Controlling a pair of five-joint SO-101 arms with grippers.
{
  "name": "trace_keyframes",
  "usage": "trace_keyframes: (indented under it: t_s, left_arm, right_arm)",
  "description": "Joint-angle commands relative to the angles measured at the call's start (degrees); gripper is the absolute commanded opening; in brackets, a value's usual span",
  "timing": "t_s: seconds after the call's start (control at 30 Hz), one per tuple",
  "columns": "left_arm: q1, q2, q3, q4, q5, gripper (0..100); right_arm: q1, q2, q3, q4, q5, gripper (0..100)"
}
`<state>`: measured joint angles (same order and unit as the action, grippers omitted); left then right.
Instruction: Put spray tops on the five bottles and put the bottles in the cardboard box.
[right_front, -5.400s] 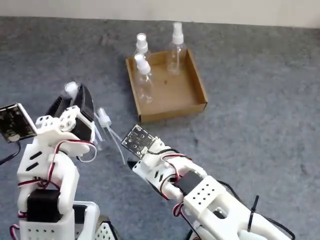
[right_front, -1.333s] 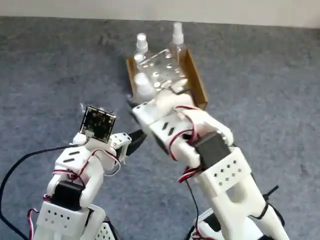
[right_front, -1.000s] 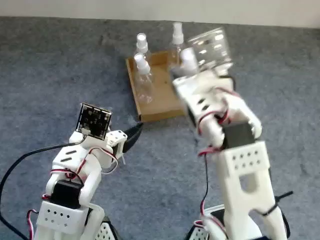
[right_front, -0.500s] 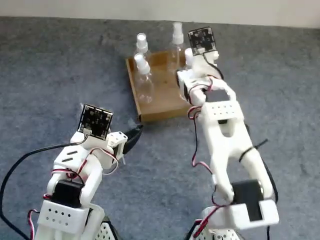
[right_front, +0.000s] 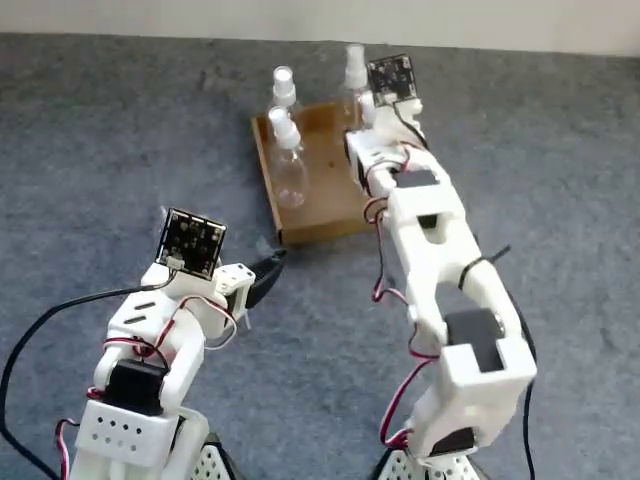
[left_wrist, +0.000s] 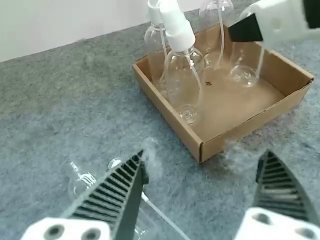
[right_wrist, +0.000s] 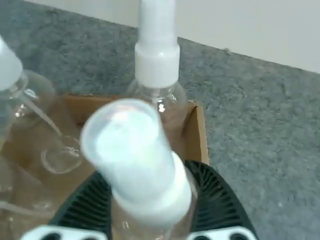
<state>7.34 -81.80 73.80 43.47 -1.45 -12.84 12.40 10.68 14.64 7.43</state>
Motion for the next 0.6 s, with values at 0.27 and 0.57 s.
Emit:
trace_keyframes:
  t_s: [0.27,0.57]
  left_arm:
    - [-0.4,-0.4,-0.1,-1.8,-0.5,28]
    - [-0.4,-0.4,-0.1,-1.8,-0.5,28]
  right_arm:
    - [-0.1,2.6,-7.0,-1.7,-0.5,0.3]
    - [-0.7,2.7,-7.0,-2.2,-0.6,0.3]
